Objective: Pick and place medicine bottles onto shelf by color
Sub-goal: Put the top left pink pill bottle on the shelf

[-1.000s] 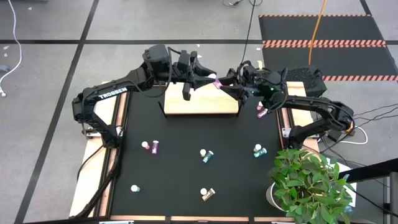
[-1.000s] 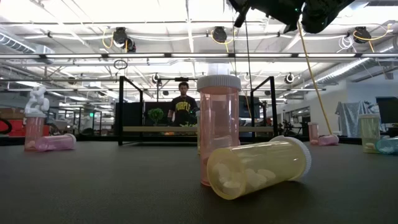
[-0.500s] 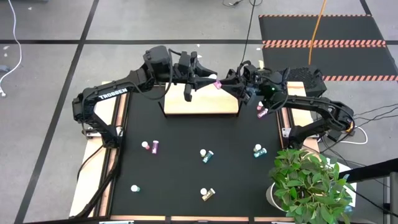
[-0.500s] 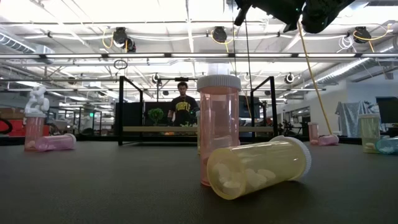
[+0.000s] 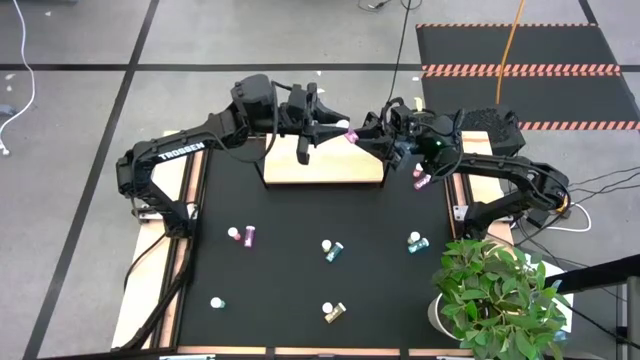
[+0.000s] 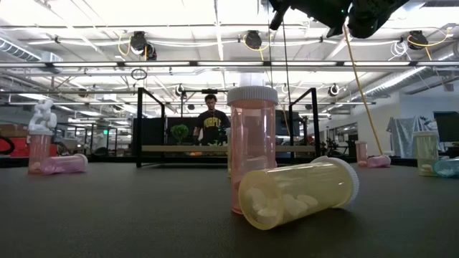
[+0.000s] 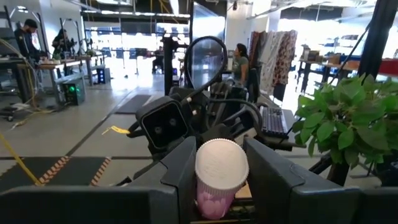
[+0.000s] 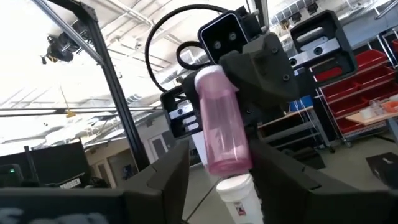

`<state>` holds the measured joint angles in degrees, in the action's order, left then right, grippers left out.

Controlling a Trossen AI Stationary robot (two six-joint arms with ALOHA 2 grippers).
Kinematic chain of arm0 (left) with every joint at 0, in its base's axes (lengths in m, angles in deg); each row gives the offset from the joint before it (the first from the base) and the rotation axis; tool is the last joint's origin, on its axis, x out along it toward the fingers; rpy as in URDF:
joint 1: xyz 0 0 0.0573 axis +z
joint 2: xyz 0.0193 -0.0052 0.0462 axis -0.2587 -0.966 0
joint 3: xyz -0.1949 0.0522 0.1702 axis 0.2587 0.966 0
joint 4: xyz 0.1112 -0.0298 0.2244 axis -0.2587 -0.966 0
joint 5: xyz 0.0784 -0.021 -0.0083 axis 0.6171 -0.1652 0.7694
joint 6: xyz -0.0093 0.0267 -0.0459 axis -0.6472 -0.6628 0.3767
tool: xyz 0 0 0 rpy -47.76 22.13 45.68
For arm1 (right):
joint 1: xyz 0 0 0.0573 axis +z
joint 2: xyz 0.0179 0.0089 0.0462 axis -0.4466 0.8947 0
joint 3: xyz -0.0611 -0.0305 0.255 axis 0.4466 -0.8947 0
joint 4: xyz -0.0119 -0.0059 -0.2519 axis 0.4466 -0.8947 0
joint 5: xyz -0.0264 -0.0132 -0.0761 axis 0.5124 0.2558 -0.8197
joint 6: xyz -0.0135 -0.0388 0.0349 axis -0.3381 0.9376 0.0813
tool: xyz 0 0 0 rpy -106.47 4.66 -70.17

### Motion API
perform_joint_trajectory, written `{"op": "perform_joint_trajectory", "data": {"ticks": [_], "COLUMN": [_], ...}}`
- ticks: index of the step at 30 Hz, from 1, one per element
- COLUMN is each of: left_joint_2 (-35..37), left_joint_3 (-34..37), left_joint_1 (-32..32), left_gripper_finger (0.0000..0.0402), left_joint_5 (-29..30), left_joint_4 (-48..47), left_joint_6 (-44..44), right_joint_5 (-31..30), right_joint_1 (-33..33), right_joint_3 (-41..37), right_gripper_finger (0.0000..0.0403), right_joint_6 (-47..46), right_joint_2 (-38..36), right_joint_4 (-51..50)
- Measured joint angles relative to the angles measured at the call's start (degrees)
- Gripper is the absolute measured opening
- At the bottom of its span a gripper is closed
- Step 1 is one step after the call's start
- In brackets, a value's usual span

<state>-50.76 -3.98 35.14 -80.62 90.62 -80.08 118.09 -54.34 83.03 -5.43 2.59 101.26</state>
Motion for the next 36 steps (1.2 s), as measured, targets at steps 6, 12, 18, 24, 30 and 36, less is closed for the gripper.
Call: {"op": "perform_joint_trajectory", "data": {"ticks": [6, 12, 18, 24, 30, 36], "left_joint_2": [-1.9, -2.0, -1.6, -1.6, -1.2, -0.9], "left_joint_3": [0.0, 0.0, 0.0, 0.0, -1.5, -10.6], "left_joint_1": [-0.5, -0.4, 1.0, 3.5, 3.4, 0.9], "left_gripper_finger": [0.0123, 0.0124, 0.0135, 0.022, 0.0278, 0.0282], "left_joint_5": [0.7, 0.8, 0.8, -2.1, -3.5, 6.4], "left_joint_4": [0.4, 0.3, -0.9, -4.6, -13.4, -30.7], "left_joint_6": [-0.5, -0.8, 3.6, 11.5, 6.2, -10.1], "right_joint_5": [0.0, 0.3, -0.4, -2.3, -4.0, -4.7], "right_joint_1": [0.1, 0.1, 0.1, 0.0, 0.2, 0.2], "right_joint_3": [0.0, 0.0, 0.0, -0.1, 0.0, 0.0], "right_gripper_finger": [0.0108, 0.009, 0.0099, 0.0099, 0.01, 0.01], "right_joint_6": [0.0, 0.1, 0.8, 14.3, 23.2, 26.2], "right_joint_2": [0.0, -0.1, 0.0, -0.8, -1.1, -1.1], "right_joint_4": [-0.7, -0.9, -1.5, -5.8, -11.5, -13.2]}}
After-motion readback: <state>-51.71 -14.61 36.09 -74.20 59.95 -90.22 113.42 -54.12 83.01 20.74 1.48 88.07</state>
